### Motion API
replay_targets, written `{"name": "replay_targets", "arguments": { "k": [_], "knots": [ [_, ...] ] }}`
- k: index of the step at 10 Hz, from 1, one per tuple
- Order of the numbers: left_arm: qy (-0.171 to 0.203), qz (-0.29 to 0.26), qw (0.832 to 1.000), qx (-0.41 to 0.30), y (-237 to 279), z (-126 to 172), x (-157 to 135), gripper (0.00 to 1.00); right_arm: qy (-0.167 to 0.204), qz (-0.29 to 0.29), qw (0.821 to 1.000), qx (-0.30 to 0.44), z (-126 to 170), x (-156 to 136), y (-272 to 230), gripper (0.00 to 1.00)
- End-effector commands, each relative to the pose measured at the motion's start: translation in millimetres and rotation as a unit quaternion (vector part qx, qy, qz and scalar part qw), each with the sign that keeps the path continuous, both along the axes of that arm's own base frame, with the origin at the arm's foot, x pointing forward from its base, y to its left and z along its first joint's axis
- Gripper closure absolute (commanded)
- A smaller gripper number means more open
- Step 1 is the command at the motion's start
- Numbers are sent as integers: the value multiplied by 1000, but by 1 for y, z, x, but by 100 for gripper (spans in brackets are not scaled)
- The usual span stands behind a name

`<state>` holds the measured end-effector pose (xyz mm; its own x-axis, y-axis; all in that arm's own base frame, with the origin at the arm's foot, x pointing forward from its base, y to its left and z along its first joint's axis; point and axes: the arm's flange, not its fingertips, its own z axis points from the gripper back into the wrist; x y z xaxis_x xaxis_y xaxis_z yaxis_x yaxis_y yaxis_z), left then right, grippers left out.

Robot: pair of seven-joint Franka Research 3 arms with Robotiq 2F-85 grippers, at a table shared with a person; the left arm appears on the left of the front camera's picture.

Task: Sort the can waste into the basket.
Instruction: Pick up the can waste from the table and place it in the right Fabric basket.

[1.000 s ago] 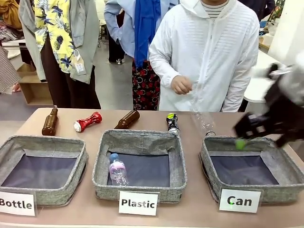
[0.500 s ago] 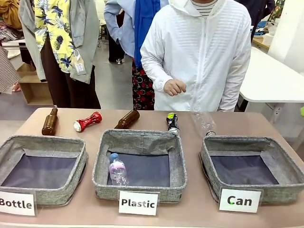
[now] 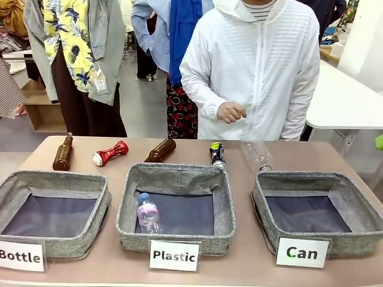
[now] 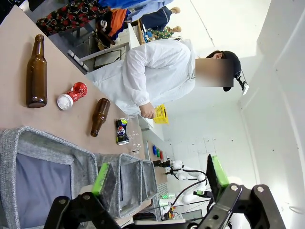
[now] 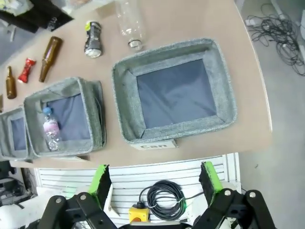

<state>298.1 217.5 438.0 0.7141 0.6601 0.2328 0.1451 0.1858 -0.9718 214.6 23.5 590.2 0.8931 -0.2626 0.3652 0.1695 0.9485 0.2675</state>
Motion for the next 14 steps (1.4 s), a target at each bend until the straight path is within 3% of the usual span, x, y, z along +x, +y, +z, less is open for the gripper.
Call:
{"name": "replay_targets", "arguments": {
  "k": [1, 2, 4, 6, 8, 9, 10, 12, 14],
  "knots": [
    [-13, -2, 1000, 2, -1, 0, 0, 0, 23, 63, 997, 48, 3, 40, -8, 0],
    [-13, -2, 1000, 2, -1, 0, 0, 0, 37, 61, 996, 45, 2, 49, -10, 0],
    [-13, -2, 1000, 2, -1, 0, 0, 0, 5, 65, 998, 12, -2, 76, 11, 0],
    [-13, -2, 1000, 2, -1, 0, 0, 0, -13, 110, 994, 8, -17, 145, 51, 0],
    [-13, -2, 1000, 2, -1, 0, 0, 0, -23, 109, 994, 16, -26, 180, 64, 0],
    [-13, -2, 1000, 2, -1, 0, 0, 0, -11, 116, 993, 19, -16, 166, 56, 0],
    [-13, -2, 1000, 2, -1, 0, 0, 0, -14, 130, 991, 33, 4, 134, 37, 0],
    [-13, -2, 1000, 2, -1, 0, 0, 0, -32, 162, 986, 34, 38, 43, -11, 0],
    [-13, -2, 1000, 2, -1, 0, 0, 0, -48, 147, 987, 47, 34, -14, -43, 0]
  ]
}}
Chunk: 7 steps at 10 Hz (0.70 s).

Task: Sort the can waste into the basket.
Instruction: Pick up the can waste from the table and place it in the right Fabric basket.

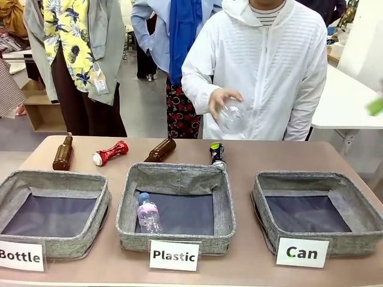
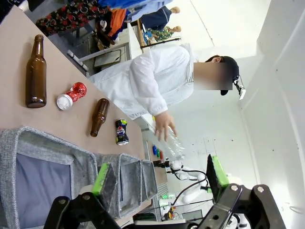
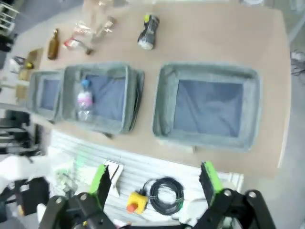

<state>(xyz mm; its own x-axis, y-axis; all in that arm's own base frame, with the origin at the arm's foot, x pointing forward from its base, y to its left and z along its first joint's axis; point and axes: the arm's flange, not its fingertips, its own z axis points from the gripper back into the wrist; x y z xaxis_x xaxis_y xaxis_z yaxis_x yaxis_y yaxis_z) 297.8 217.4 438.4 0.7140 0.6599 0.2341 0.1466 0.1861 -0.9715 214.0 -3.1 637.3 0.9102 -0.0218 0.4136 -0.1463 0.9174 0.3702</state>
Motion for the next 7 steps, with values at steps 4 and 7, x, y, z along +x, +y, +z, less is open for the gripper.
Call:
{"name": "replay_targets", "arguments": {
  "k": [4, 7],
  "knots": [
    [-12, -2, 1000, 2, -1, -1, 0, 0, -8, -31, 999, -3, -22, 35, 2, 0],
    [-12, -2, 1000, 2, -1, -1, 0, 0, 1, -8, 1000, -16, -39, 124, 63, 0]
  ]
}}
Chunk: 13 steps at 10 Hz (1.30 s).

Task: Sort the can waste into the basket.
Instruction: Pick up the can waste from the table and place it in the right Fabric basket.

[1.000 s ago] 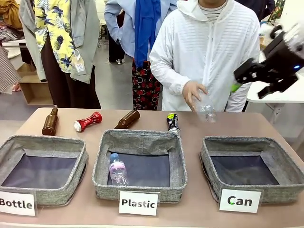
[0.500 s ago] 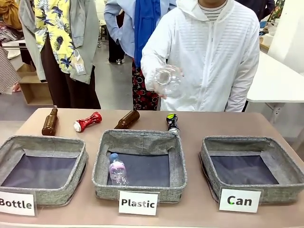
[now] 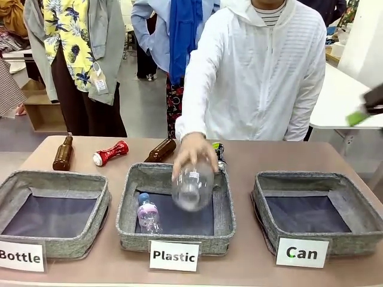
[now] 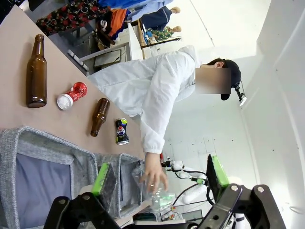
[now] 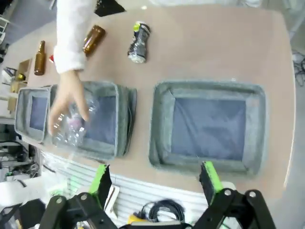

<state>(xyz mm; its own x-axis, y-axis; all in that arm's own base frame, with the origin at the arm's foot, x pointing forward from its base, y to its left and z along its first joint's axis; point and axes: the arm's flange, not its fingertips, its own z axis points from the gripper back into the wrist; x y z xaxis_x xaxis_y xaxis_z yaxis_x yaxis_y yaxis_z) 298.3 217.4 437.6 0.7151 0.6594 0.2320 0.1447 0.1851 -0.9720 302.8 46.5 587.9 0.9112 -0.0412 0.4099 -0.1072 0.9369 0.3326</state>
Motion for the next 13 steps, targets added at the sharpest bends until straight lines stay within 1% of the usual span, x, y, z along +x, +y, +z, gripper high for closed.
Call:
{"name": "replay_targets", "arguments": {
  "k": [1, 2, 3, 4, 5, 6, 7, 8, 9, 10, 11, 12, 13],
  "knots": [
    [-13, -1, 1000, 3, -1, 0, -1, 0, 2, -35, 999, -32, 0, 62, 30, 0],
    [-13, -1, 1000, 3, -1, 0, -1, 0, -3, -36, 999, -21, -12, 88, 52, 0],
    [-13, -1, 1000, 3, -1, 0, -1, 0, -10, -31, 999, 5, -27, 114, 70, 0],
    [-13, -1, 1000, 3, -1, 0, -1, 0, 1, -28, 999, 22, -46, 135, 86, 0],
    [-13, -1, 1000, 3, -1, 0, -1, 0, 36, -4, 996, 82, -62, 153, 101, 0],
    [-13, -1, 1000, 3, -1, 0, -1, 0, 44, -5, 994, 103, -70, 159, 106, 0],
    [-13, -1, 1000, 3, -1, 0, -1, 0, 25, -9, 996, 88, -58, 150, 96, 0],
    [-13, -1, 1000, 3, -1, 0, -1, 0, 31, -14, 997, 75, -44, 132, 74, 0],
    [-13, -1, 1000, 3, -1, 0, -1, 0, 46, -35, 997, 52, -36, 112, 51, 0],
    [-13, -1, 1000, 3, -1, 0, -1, 0, 47, -43, 997, 37, -36, 89, 32, 0],
    [-13, -1, 1000, 3, -1, 0, -1, 0, 45, -58, 997, 13, -41, 86, 29, 0],
    [-13, -1, 1000, 3, -1, 0, -1, 0, 52, -47, 997, 15, -49, 108, 47, 0],
    [-13, -1, 1000, 3, -1, 0, -1, 0, 52, -44, 998, -15, -58, 133, 74, 0]
  ]
}}
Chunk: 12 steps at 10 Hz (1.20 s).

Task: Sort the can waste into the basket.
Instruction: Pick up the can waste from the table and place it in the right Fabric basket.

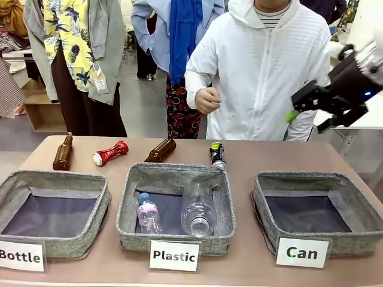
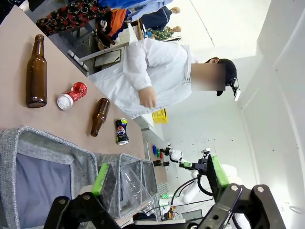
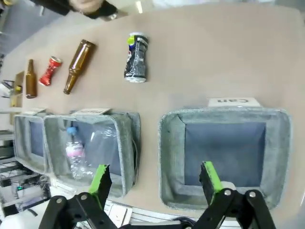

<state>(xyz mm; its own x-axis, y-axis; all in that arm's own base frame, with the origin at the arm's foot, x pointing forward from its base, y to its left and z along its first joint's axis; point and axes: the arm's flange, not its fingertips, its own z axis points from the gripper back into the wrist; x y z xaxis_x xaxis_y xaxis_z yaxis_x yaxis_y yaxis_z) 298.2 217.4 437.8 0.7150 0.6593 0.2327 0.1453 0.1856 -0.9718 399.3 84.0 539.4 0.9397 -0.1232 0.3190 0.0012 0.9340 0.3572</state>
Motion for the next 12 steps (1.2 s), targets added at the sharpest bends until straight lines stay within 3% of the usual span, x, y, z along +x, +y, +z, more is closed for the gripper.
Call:
{"name": "replay_targets", "arguments": {
  "k": [1, 3, 4, 5, 6, 7, 9, 10, 12],
  "knots": [
    [-13, -1, 1000, 2, -1, 0, -1, 0, 1, -4, 997, -78, -23, 61, 66, 0],
    [-13, -1, 1000, 2, -1, 0, -1, 0, 16, 0, 992, -127, -50, 85, 104, 0],
    [-13, -1, 1000, 2, -1, 0, -1, 0, 26, -50, 992, -116, -62, 86, 120, 0],
    [-13, -1, 1000, 2, -1, 0, -1, 0, 5, -84, 991, -108, -65, 84, 123, 0],
    [-13, -1, 1000, 2, -1, 0, -1, 0, 19, -95, 990, -99, -47, 62, 114, 0],
    [-13, -1, 1000, 2, -1, 0, -1, 0, 19, -26, 994, -105, -78, 85, 120, 0],
    [-13, -1, 1000, 2, -1, 0, -1, 0, 19, -57, 993, -99, -66, 80, 117, 0],
    [-13, -1, 1000, 2, -1, 0, -1, 0, 103, -58, 984, -134, -72, 103, 112, 0],
    [-13, -1, 1000, 2, -1, 0, -1, 0, 125, -69, 972, -184, -96, 144, 142, 0]
  ]
}}
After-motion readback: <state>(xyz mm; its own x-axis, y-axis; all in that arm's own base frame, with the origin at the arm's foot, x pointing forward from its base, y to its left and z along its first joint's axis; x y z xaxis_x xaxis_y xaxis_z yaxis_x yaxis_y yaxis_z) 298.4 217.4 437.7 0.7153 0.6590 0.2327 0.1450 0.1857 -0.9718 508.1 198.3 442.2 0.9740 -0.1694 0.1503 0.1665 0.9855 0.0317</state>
